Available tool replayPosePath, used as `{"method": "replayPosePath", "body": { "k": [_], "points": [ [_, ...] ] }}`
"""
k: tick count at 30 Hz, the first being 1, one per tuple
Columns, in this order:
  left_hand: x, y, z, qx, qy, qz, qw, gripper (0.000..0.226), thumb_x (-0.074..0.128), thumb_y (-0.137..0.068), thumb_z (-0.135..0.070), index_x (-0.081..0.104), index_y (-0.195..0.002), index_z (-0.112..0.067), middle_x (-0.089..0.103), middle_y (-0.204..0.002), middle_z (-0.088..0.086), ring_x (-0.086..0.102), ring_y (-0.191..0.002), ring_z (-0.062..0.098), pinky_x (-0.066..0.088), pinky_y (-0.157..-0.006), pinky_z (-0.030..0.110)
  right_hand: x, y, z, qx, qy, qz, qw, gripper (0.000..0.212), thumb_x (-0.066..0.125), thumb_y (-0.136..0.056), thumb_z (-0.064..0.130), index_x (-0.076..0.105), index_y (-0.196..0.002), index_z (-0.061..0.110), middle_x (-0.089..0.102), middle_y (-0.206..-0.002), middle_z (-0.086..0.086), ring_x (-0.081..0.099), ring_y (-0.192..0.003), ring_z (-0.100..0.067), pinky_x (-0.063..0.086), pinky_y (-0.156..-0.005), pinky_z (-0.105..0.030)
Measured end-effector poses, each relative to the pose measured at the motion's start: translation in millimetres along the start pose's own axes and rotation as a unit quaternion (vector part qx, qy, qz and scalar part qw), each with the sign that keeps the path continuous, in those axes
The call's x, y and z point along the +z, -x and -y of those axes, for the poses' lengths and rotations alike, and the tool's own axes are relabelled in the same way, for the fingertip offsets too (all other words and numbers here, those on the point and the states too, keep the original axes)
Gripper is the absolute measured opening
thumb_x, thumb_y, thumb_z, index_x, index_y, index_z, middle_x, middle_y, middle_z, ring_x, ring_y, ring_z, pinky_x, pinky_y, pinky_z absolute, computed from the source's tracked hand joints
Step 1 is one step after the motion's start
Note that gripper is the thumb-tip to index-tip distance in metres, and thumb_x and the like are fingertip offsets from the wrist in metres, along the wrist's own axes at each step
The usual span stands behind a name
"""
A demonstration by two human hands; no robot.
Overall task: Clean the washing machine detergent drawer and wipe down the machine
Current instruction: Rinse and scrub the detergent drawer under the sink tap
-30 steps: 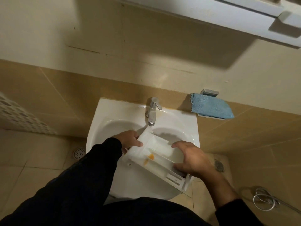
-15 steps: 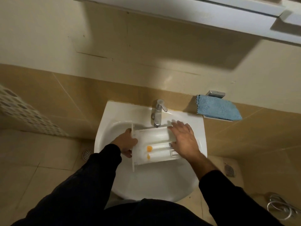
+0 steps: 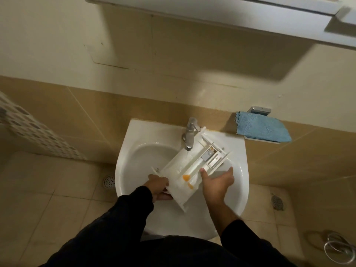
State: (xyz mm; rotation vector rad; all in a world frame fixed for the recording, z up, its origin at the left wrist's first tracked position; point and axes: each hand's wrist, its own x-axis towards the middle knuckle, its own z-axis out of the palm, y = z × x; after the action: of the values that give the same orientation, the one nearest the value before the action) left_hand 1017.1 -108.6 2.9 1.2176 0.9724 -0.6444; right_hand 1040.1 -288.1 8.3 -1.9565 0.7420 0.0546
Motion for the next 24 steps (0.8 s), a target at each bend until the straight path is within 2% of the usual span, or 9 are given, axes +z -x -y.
{"method": "replayPosePath", "body": {
  "k": [3,5,7,8,10,13,18,21,24],
  "points": [
    [3.6,3.8,7.6,-0.041,0.040,0.039,0.998,0.041,0.049,-0.088,0.007,0.044,-0.128,0.006,0.065,-0.100,0.023,0.069,-0.080,0.032,0.060,-0.052,0.042,11.7,3.1,-10.8,0.086,-0.117,0.107,0.984,0.063,0.067,-0.092,0.034,0.033,-0.143,0.020,0.059,-0.130,-0.013,0.061,-0.114,-0.033,0.053,-0.094,-0.054],
    [-0.1,2.9,2.5,-0.045,0.017,0.025,0.999,0.057,0.063,-0.090,-0.009,0.038,-0.140,0.001,0.064,-0.111,0.019,0.068,-0.090,0.032,0.061,-0.061,0.042,11.0,3.2,-12.3,0.089,-0.154,0.177,0.968,0.033,0.056,-0.099,0.033,0.043,-0.129,0.025,0.066,-0.115,-0.009,0.068,-0.100,-0.033,0.060,-0.071,-0.052],
    [-8.6,-3.2,-8.8,0.009,-0.078,-0.058,0.995,0.100,0.074,-0.085,-0.035,0.007,-0.155,-0.007,0.050,-0.137,0.014,0.057,-0.117,0.034,0.056,-0.084,0.044,3.1,1.9,-9.4,0.074,-0.143,0.191,0.968,0.023,0.051,-0.102,0.031,0.049,-0.124,0.025,0.068,-0.108,-0.008,0.069,-0.095,-0.031,0.060,-0.059,-0.044],
    [-12.6,-4.3,-17.3,0.058,-0.125,-0.094,0.986,0.109,0.073,-0.084,-0.042,-0.002,-0.155,-0.011,0.040,-0.149,0.014,0.047,-0.130,0.035,0.048,-0.099,0.046,-0.8,0.7,-6.8,0.074,-0.134,0.198,0.968,0.024,0.049,-0.103,0.033,0.051,-0.124,0.024,0.069,-0.108,-0.008,0.070,-0.093,-0.030,0.060,-0.058,-0.044],
    [-12.4,-4.1,-33.3,0.155,-0.226,-0.128,0.953,0.092,0.067,-0.089,-0.043,0.011,-0.156,-0.012,0.032,-0.157,0.012,0.037,-0.140,0.032,0.034,-0.113,0.041,-8.0,-2.2,-4.3,0.079,-0.107,0.212,0.968,0.028,0.048,-0.103,0.037,0.054,-0.127,0.024,0.070,-0.108,-0.008,0.071,-0.092,-0.030,0.060,-0.059,-0.045],
    [-2.5,-2.7,-49.5,0.247,-0.326,-0.103,0.907,0.062,0.059,-0.096,-0.034,0.034,-0.151,-0.020,0.038,-0.155,0.004,0.040,-0.138,0.025,0.029,-0.115,0.035,-17.4,-8.7,-2.6,0.076,-0.068,0.223,0.969,0.031,0.048,-0.102,0.038,0.055,-0.129,0.024,0.071,-0.108,-0.006,0.071,-0.093,-0.027,0.060,-0.059,-0.043],
    [18.0,0.9,-51.9,0.345,-0.426,0.003,0.836,0.068,0.058,-0.094,-0.014,0.026,-0.154,-0.023,0.029,-0.159,0.002,0.033,-0.142,0.021,0.023,-0.118,0.030,-38.1,-16.2,8.1,0.051,0.000,0.257,0.965,0.031,0.047,-0.102,0.040,0.055,-0.128,0.024,0.070,-0.107,-0.004,0.070,-0.090,-0.023,0.058,-0.055,-0.035],
    [27.4,4.8,-48.8,0.302,-0.381,0.013,0.874,0.070,0.061,-0.092,-0.021,0.027,-0.153,-0.022,0.040,-0.152,0.004,0.045,-0.133,0.025,0.041,-0.109,0.040,-47.0,-17.5,14.2,0.041,0.039,0.271,0.961,0.029,0.046,-0.103,0.038,0.054,-0.127,0.023,0.070,-0.106,-0.003,0.070,-0.089,-0.022,0.059,-0.059,-0.035],
    [30.6,8.4,-46.6,0.277,-0.360,0.013,0.891,0.034,0.060,-0.091,-0.028,0.054,-0.125,-0.023,0.063,-0.119,0.004,0.060,-0.110,0.025,0.052,-0.093,0.042,-49.1,-17.5,17.8,0.026,0.070,0.278,0.958,0.025,0.044,-0.104,0.035,0.054,-0.124,0.024,0.069,-0.104,-0.002,0.069,-0.091,-0.022,0.061,-0.068,-0.040]
  ]
}}
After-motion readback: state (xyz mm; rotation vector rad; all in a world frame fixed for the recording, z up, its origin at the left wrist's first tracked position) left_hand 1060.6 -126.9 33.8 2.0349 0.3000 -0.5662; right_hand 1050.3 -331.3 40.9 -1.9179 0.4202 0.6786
